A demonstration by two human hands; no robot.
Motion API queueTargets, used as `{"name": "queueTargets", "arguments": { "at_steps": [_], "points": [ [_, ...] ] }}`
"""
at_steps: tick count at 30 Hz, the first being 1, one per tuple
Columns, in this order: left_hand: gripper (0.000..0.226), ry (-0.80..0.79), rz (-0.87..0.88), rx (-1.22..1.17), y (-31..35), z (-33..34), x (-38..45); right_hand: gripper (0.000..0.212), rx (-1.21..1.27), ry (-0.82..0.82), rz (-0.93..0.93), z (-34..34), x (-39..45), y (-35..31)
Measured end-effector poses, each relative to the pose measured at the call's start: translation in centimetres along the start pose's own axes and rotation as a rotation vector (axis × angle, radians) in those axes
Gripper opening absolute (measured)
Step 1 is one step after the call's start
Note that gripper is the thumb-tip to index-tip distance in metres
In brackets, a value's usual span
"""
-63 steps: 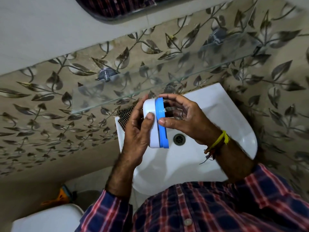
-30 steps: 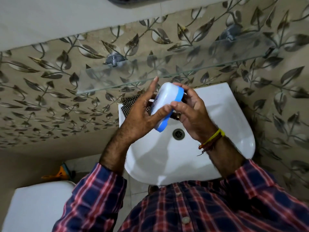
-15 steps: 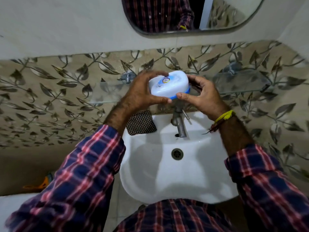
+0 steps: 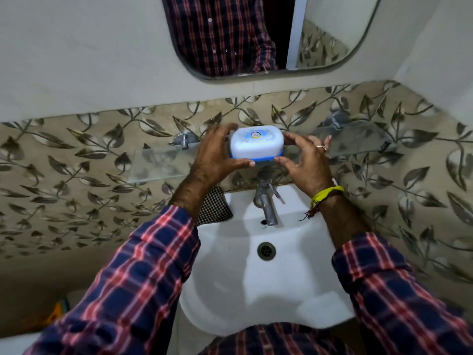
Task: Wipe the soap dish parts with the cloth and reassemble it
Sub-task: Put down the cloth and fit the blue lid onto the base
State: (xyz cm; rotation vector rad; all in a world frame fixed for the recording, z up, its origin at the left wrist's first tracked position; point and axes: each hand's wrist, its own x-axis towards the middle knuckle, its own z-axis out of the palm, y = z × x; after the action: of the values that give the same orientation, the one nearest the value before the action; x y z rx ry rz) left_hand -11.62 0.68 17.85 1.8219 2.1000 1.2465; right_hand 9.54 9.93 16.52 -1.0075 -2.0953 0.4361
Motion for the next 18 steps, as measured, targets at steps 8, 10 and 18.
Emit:
{"name": "queueTargets", "arguments": {
  "at_steps": [8,10,18],
  "points": [
    [0.095,0.125,-0.060,0.010,-0.1,1.0,-1.1,0.047,0.044,0.033,0.030,0.5,-0.3,0.2],
    [0.096,0.133,-0.080,0.010,0.2,1.0,-1.3,0.046,0.041,0.021,0.031,0.5,-0.2,0.3],
    [0.114,0.165,-0.187,-0.014,2.4,0.8,-2.6,0.050,-0.003,0.026,0.013,0.4,-0.2,0.4]
  ]
}}
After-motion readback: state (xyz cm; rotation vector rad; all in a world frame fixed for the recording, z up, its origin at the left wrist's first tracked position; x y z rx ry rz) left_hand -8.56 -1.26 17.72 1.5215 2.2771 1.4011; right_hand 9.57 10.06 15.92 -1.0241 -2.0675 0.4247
